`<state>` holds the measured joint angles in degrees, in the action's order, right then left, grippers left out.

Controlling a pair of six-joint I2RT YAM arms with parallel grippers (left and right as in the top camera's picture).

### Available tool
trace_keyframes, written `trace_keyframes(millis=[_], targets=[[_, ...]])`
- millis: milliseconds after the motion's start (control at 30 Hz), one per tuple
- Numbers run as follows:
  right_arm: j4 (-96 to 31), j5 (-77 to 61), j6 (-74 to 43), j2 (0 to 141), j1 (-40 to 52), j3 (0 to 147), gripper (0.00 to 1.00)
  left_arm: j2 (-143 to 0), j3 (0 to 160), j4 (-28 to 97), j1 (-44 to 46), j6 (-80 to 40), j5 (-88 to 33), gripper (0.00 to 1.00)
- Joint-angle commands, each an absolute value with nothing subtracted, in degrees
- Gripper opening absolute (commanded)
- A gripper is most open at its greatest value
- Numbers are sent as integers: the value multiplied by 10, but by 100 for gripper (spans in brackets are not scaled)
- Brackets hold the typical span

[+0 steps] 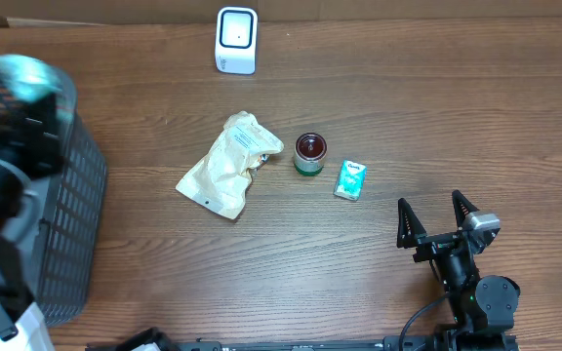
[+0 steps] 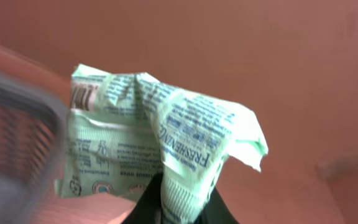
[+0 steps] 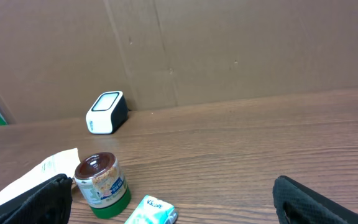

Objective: Scan the item barcode
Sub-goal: 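Carry the mint wipes pack out and drop it below the jar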

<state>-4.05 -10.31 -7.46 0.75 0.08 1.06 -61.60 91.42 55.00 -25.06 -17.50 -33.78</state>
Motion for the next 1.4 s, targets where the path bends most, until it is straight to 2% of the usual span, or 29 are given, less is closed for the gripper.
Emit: trace_keyframes(millis=[0, 167, 233, 400, 633, 700, 733, 933, 1033, 1167, 1367], targets=[[-37, -106, -74, 4, -1, 5, 100, -632, 909, 601, -153, -125, -260, 4], [-37, -106, -74, 4, -1, 5, 100, -665, 840, 640, 14, -124, -172, 4], [-37, -106, -74, 4, -1, 5, 100, -691, 788, 618, 102, -138, -126, 4], [-37, -106, -74, 4, -1, 5, 100, -758, 721, 572, 251, -157, -8, 4], [-37, -106, -74, 4, -1, 5, 100, -885, 703, 545, 389, -195, 121, 4], [-37, -106, -74, 4, -1, 5, 100, -919, 703, 533, 412, -195, 129, 5], [-37, -106, -74, 4, -1, 5, 100, -934, 703, 528, 421, -196, 131, 9], [-37, -106, -74, 4, -1, 5, 100, -995, 703, 486, 435, -216, 131, 47], [-37, -106, -74, 4, -1, 5, 100, -996, 705, 460, 434, -219, 134, 62], [-37, -106, -74, 4, -1, 5, 100, -986, 752, 469, 428, -233, 140, 64], [-37, -106, -74, 4, -1, 5, 100, -933, 884, 553, 383, -245, 140, 64]])
